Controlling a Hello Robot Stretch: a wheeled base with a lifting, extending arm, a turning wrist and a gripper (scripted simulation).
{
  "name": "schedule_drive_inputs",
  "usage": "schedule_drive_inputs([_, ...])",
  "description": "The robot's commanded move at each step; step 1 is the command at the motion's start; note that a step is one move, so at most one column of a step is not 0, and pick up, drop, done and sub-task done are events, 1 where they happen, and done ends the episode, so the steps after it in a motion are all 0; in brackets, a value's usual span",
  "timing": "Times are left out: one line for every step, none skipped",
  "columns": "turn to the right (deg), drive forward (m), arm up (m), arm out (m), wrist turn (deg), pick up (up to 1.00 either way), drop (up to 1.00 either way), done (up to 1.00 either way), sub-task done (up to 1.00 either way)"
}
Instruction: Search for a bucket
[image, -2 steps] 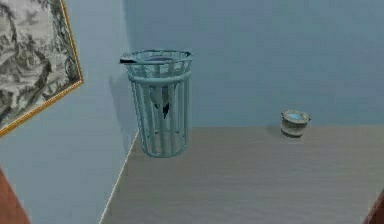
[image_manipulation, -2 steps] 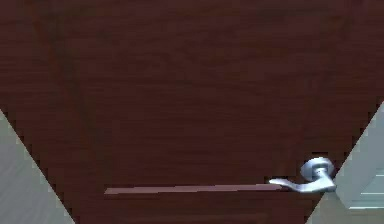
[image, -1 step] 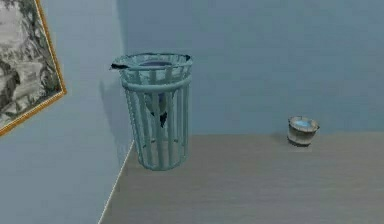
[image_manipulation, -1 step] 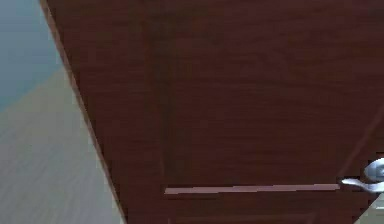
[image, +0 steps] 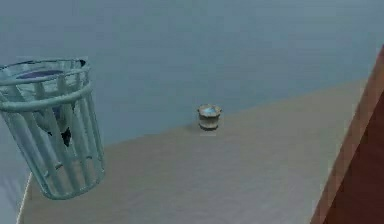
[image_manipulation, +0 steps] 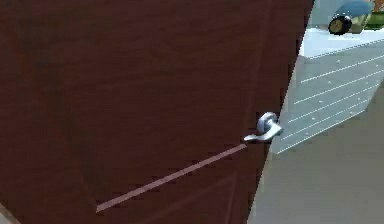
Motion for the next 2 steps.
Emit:
schedule_drive_inputs([0.0, 0.65, 0.00, 0.00, 0.0, 0.00, 0.00, 0.00, 0.00])
schedule_drive_inputs([9.0, 0.00, 0.00, 0.00, 0.0, 0.00, 0.00, 0.00, 0.00])
